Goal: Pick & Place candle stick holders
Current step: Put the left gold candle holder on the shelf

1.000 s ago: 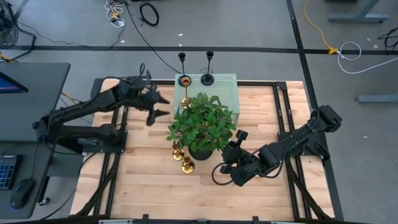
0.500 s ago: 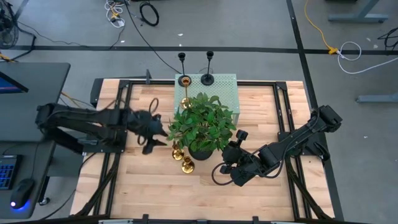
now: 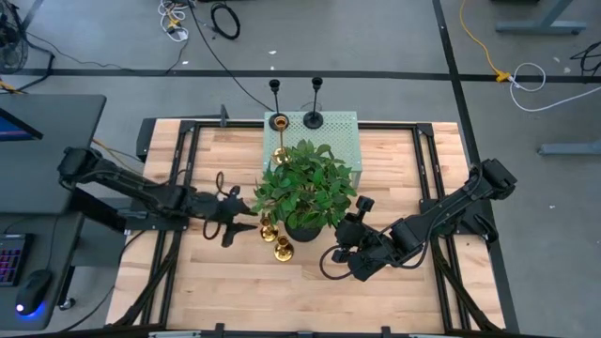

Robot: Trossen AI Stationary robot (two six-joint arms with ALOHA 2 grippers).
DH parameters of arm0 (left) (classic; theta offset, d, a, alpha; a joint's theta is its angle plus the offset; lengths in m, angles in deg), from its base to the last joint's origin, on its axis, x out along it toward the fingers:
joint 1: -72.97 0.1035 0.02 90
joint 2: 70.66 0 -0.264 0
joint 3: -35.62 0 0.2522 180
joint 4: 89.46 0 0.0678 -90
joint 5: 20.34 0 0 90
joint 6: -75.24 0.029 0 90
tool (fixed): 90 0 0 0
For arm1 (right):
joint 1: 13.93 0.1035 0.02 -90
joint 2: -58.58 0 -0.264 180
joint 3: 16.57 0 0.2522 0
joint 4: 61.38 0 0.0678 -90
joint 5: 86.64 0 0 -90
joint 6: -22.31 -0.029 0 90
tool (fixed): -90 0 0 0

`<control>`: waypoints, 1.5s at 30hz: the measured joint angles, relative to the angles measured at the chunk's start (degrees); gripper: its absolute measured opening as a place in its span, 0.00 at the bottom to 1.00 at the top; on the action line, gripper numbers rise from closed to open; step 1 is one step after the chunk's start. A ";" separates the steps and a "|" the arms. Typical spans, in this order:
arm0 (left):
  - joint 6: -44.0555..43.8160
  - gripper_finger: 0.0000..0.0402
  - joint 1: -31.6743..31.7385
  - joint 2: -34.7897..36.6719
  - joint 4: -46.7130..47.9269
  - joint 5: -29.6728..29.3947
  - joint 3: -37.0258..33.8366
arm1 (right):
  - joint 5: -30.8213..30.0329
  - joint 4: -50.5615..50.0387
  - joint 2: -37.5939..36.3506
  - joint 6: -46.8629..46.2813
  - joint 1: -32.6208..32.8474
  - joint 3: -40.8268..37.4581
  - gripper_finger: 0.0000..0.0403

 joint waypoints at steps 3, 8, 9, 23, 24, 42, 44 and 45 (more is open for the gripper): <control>0.47 0.49 -0.95 -0.96 -12.27 -0.26 -3.77 | -0.01 0.53 -0.01 0.54 0.00 0.00 0.08; 0.05 0.49 -2.13 -3.93 -18.65 -1.91 -6.30 | -0.02 0.79 -0.01 0.60 0.00 0.00 0.08; 0.05 0.49 -2.40 -4.83 -19.21 -2.62 -6.40 | -0.02 0.79 -0.01 0.73 0.00 0.00 0.08; 1.95 0.49 -3.05 -21.18 -38.75 -4.15 -6.33 | -0.04 0.81 -0.01 1.00 0.00 0.00 0.08; 1.97 0.49 -3.05 -22.30 -40.05 -4.11 -6.31 | -0.04 0.81 -0.01 1.00 0.00 0.00 0.08; 2.18 0.39 -2.94 -33.81 -53.71 -4.12 -6.27 | -0.04 0.81 -0.01 1.00 0.00 0.00 0.08; 2.52 0.33 -2.85 -33.81 -53.83 -4.11 -6.29 | -0.04 0.81 -0.01 1.00 0.00 0.00 0.08; 2.59 0.30 -2.85 -33.81 -53.78 -4.13 -6.27 | -0.02 0.81 -0.01 1.00 0.00 0.00 0.08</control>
